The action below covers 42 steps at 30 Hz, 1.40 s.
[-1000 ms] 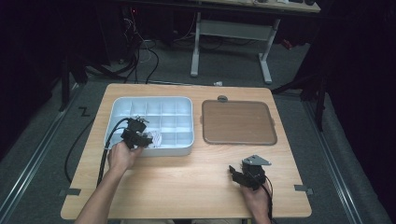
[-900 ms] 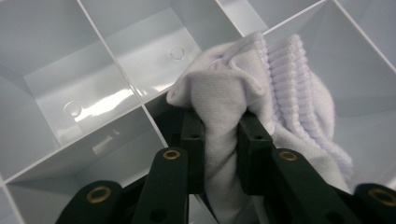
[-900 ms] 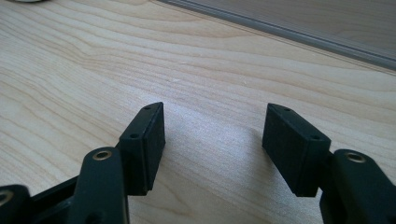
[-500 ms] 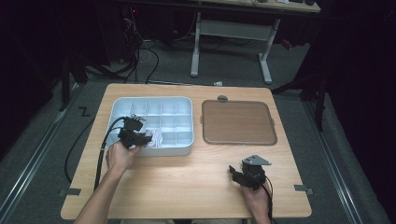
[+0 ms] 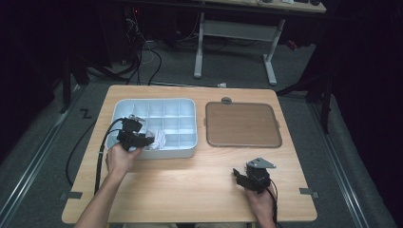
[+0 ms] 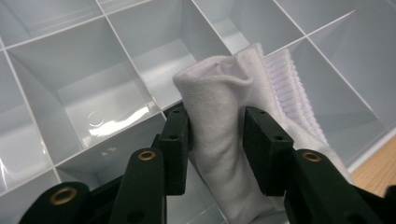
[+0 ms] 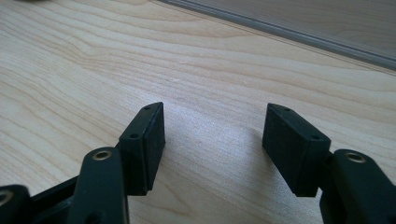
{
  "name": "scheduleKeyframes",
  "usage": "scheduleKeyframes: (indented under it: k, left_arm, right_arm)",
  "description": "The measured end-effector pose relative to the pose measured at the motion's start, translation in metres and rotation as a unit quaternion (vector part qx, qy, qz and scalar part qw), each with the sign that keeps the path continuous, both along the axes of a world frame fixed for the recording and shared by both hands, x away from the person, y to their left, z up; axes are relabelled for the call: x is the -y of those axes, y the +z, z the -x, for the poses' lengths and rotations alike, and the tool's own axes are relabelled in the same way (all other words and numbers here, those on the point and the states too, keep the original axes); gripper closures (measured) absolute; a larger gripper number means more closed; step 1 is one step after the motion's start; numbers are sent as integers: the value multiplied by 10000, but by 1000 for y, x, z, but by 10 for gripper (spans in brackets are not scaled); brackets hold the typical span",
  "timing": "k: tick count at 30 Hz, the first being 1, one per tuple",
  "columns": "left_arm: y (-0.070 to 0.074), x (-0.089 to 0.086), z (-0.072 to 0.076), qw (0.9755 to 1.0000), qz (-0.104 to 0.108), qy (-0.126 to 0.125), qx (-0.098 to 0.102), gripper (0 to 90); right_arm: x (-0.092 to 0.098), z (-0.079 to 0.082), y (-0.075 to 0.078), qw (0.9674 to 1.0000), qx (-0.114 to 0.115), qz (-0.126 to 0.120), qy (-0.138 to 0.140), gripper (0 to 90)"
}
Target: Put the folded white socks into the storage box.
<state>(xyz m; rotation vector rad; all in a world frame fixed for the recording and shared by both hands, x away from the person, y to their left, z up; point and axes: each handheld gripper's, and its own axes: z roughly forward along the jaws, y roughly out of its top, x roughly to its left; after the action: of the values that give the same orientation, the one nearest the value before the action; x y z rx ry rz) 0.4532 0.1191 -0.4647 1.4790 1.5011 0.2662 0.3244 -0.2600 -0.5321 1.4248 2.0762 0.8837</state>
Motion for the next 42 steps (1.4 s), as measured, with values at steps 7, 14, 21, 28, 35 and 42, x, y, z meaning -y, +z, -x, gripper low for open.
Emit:
scheduleKeyframes:
  k: [7, 14, 21, 28, 35, 42]
  left_arm:
    - [13, -1, 7, 9994, 269, 55, 197, 569]
    - [15, 8, 9, 9991, 351, 3, 242, 569]
    - [5, 23, 3, 9998, 92, -61, 146, 667]
    - [-2, 26, -1, 9997, -173, -36, 146, 791]
    - [-6, 25, -3, 9998, -165, -74, 34, 819]
    - [-11, 25, -4, 9996, -232, -122, -87, 832]
  right_arm:
    - [0, 0, 0, 10000, 1, 1, 1, 395]
    - [0, 0, 0, 10000, -6, -4, -10, 393]
    - [0, 0, 0, 10000, -2, 1, -5, 392]
    - [0, 0, 0, 10000, 2, 9, 0, 391]
    - [0, 0, 0, 10000, 3, 8, -1, 390]
    - [0, 0, 0, 10000, 4, 9, 1, 390]
